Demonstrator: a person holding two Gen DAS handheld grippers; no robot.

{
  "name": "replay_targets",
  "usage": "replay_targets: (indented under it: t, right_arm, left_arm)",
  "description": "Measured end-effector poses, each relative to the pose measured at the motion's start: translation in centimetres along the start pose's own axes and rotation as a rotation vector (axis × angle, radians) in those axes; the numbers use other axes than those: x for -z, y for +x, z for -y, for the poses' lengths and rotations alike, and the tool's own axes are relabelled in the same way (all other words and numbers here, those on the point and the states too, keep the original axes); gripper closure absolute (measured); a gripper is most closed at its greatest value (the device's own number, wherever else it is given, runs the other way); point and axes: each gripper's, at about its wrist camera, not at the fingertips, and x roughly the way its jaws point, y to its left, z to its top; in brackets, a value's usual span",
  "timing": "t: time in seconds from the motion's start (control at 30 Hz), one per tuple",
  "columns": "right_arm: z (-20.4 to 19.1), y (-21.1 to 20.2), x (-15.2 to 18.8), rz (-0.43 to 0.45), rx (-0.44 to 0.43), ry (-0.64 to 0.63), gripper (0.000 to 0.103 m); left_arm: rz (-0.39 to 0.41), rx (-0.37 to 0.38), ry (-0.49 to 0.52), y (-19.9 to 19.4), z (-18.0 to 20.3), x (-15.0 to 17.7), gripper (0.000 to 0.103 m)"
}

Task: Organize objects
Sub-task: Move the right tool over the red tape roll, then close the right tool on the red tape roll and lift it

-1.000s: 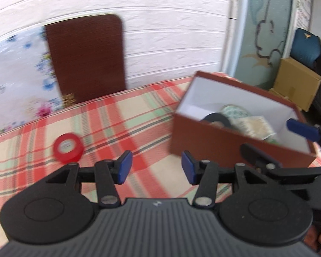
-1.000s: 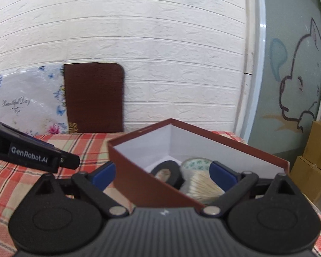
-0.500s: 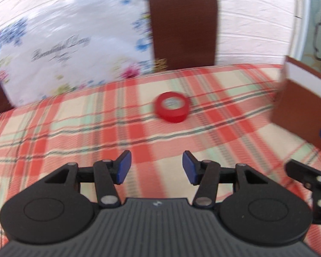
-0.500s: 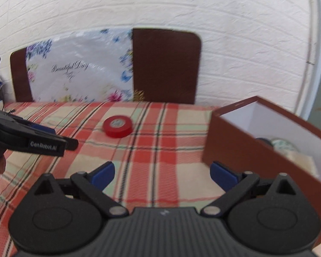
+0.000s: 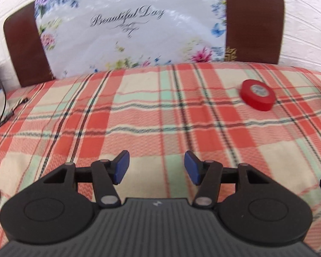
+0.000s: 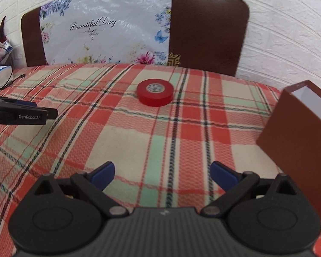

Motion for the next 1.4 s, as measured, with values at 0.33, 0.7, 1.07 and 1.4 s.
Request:
replay_targets:
  t: [0.33,0.7,1.07,1.4]
  right_arm:
    - [-1.3,5.2,-1.1,-0.054,-0.038,0.039,0.001]
    - [-0.7,11.7,-5.4,0.045,0.004,0.060,0.000]
    - [0.0,16.2,-9.7,0.073,-0.007,0.048,0.020]
    - [-0.8,10.2,-4.3,0.071,-0.076,-0.007,0.026]
  left_arm:
    - [0.101,0.013,-0.067,1.7,-1.5,1.1,0.029]
    - [0.113,0.028,-0.085,2.2,-1.7,1.2,0.023]
    - [0.112,0.032,-0.088,2.3,-1.8,1.2,0.021]
    - [0.109,0.030,-0.084,2.3,-1.6,1.1,0.020]
